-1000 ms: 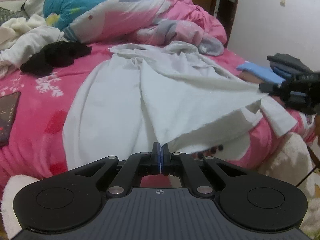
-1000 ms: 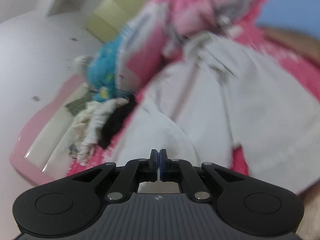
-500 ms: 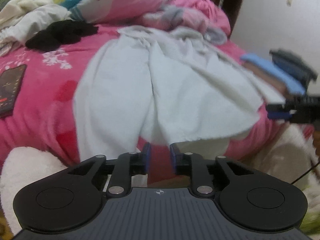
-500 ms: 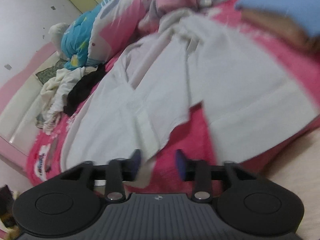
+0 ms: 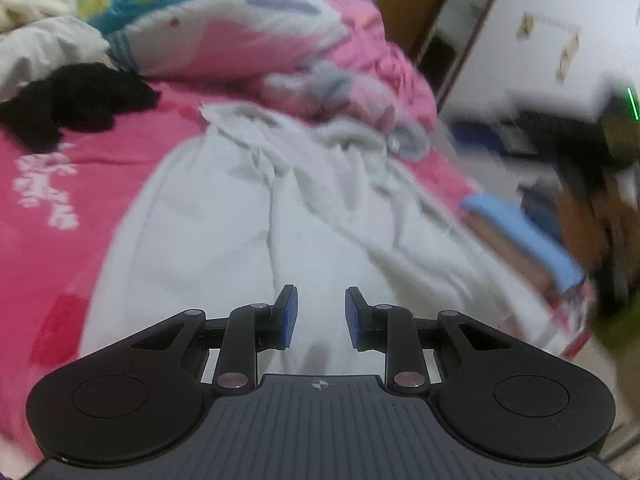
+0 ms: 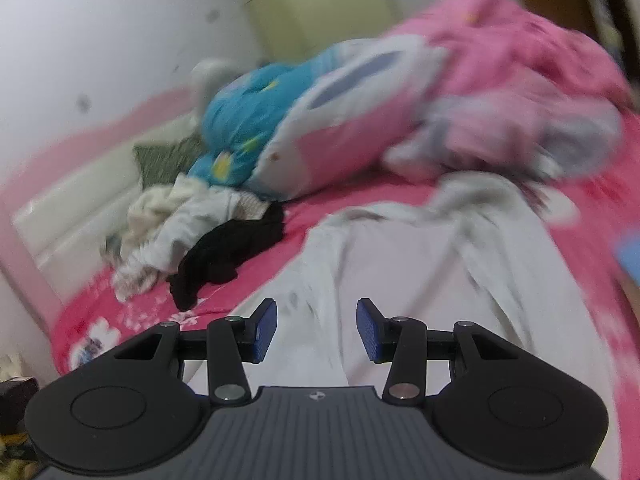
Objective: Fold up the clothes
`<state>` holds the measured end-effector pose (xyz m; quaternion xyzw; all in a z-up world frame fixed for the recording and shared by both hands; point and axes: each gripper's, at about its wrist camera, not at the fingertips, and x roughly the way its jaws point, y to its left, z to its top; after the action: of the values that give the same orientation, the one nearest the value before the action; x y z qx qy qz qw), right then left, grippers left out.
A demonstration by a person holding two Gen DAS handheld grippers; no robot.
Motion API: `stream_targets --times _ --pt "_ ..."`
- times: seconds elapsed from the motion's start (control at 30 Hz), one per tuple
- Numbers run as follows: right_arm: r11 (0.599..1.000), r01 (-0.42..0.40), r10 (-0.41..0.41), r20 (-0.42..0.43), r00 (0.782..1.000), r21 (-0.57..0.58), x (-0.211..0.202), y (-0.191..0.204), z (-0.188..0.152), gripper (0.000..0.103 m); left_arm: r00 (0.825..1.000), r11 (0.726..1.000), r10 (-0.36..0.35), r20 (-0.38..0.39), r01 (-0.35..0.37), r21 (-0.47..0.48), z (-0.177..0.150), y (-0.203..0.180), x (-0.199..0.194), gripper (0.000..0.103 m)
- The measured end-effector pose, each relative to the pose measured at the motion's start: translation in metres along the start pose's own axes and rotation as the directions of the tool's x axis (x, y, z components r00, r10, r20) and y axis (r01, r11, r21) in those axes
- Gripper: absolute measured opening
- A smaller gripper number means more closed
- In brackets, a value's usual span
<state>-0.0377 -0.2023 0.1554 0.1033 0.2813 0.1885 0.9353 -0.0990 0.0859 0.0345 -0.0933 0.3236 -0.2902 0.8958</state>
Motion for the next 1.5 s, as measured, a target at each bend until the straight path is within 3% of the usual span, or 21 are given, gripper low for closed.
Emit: stream_targets --times 0.13,0.27,0.37,0.47,0.6,0.63,0.7,0.73,0.83,0.9,1.0,1.1,1.3,1.5 --pt "0.976 -0.005 -0.012 -0.078 0.997 -0.216 0.108 0.041 0.031 0.046 0.998 0.998 -0.054 -0.03 0.054 0.009 -0.013 0.012 0.028 0.026" --pt "0.926 0.012 -0.066 -0.13 0.989 -0.377 0.211 0.07 0.046 0.044 0.988 0.988 -0.153 0.022 0.154 -0.031 -0.023 0.031 0.032 0.026" --pt "0.903 0.036 -0.12 -0.173 0.978 -0.428 0.28 0.077 0.051 0.045 0.977 0.975 -0.211 0.035 0.213 -0.064 -0.023 0.042 0.034 0.026" --pt "0.888 0.068 -0.185 -0.216 0.959 -0.455 0.342 0.078 0.056 0.045 0.974 0.974 -0.221 0.037 0.223 -0.045 -0.022 0.041 0.036 0.026" --pt "0.872 0.131 -0.276 -0.252 0.927 -0.472 0.394 0.066 0.052 0.044 0.976 0.976 -0.216 0.043 0.216 -0.01 -0.024 0.038 0.034 0.026" --pt "0.88 0.137 -0.279 -0.262 0.924 -0.455 0.401 0.06 0.052 0.039 0.976 0.976 -0.215 0.044 0.215 -0.007 -0.025 0.038 0.033 0.026" --pt "0.912 0.131 -0.249 -0.268 0.931 -0.389 0.402 0.048 0.058 0.019 0.976 0.977 -0.214 0.045 0.214 -0.003 -0.026 0.038 0.032 0.026" --pt "0.927 0.13 -0.23 -0.262 0.937 -0.351 0.399 0.042 0.064 0.002 0.976 0.977 -0.214 0.045 0.214 -0.004 -0.026 0.038 0.031 0.026" --pt "0.983 0.082 -0.114 -0.198 0.973 -0.163 0.367 0.012 0.089 0.001 0.976 0.977 -0.213 0.045 0.214 -0.008 -0.025 0.039 0.03 0.026" --pt "0.999 0.036 -0.041 -0.135 0.99 -0.039 0.342 -0.011 0.106 0.001 0.976 0.977 -0.213 0.044 0.213 -0.01 -0.025 0.039 0.03 0.026" --pt "0.992 -0.011 0.015 -0.031 0.999 0.122 0.305 -0.055 0.125 0.001 0.976 0.977 -0.214 0.044 0.215 -0.014 -0.025 0.039 0.03 0.026" --pt "0.975 -0.001 -0.005 0.025 1.0 0.223 0.284 -0.102 0.127 0.001 0.976 0.977 -0.213 0.045 0.214 -0.014 -0.025 0.039 0.03 0.025" --pt "0.924 0.045 -0.047 -0.006 0.999 0.379 0.291 -0.17 0.097 0.001 0.975 0.976 -0.216 0.046 0.216 -0.01 -0.024 0.04 0.031 0.026" --pt "0.885 0.13 -0.078 -0.131 0.988 0.448 0.323 -0.199 0.071 0.004 0.974 0.975 -0.221 0.048 0.221 -0.005 -0.022 0.041 0.032 0.026"
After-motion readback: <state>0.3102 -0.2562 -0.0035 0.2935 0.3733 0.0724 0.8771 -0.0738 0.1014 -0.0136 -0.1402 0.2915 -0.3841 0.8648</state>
